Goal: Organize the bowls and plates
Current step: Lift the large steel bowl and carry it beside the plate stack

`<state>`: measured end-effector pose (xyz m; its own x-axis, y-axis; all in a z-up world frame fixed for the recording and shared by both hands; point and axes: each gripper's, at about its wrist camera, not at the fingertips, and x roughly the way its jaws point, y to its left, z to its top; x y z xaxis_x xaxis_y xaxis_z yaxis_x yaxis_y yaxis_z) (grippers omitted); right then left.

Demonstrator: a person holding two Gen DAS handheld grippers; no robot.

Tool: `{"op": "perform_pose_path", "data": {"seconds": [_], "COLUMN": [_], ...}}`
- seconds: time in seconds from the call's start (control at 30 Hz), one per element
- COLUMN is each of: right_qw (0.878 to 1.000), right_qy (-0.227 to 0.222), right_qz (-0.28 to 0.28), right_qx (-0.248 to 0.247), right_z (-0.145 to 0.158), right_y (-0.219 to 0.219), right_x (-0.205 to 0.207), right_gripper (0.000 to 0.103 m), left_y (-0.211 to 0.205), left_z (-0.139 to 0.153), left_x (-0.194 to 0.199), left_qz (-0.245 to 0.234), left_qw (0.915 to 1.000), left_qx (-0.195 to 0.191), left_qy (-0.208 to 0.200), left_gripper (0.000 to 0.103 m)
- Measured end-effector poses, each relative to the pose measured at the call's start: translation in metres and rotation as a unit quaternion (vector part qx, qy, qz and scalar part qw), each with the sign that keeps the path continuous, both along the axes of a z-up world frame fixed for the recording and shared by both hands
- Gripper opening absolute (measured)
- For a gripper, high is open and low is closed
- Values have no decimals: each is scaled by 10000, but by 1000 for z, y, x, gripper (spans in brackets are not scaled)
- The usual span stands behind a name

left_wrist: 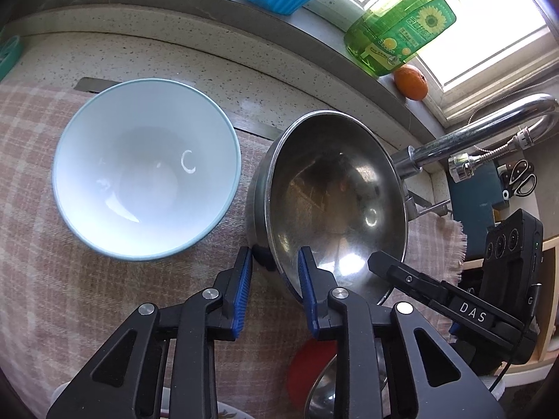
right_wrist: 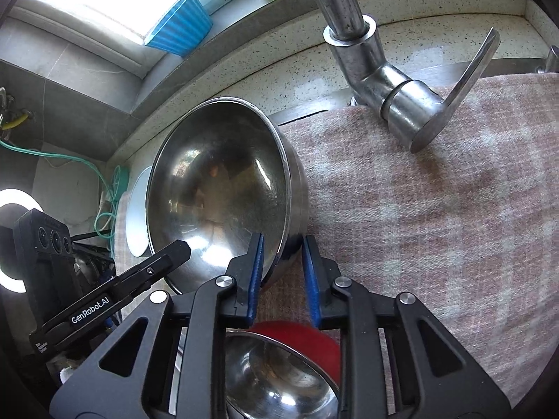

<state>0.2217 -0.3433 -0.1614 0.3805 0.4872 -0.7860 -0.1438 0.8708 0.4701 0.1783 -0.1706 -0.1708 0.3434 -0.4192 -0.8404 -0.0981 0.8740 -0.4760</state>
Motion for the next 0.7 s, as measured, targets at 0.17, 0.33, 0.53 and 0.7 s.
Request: {"op": "perform_pose_path", "data": {"seconds": [0.17,0.33,0.53,0.7], "right_qw": [10000,9997,9991,9983], "right_qy": [-75,-248,-425,-539], "right_qz": [-6,16,75,211], "right_qx": [-39,-84,-9,-63], "right_z": [1,13,33,46], "right_y": [-2,-2,3,22], "right_x": [-6,-14,-29,-46], "right_gripper": [23,23,23,23], "left_y": [-3,-2,7,22], "left_z": [2,11,33,47], "left_x": [-3,-7,-16,-31], "left_qz": [-61,-117,-154,-136], "left_qw": [10000,9998,9991,9985], "left_qx": [43,21,-30,-15], "left_qy": [-47,-153,-385,-527], "left_gripper": [24,24,24,24]}}
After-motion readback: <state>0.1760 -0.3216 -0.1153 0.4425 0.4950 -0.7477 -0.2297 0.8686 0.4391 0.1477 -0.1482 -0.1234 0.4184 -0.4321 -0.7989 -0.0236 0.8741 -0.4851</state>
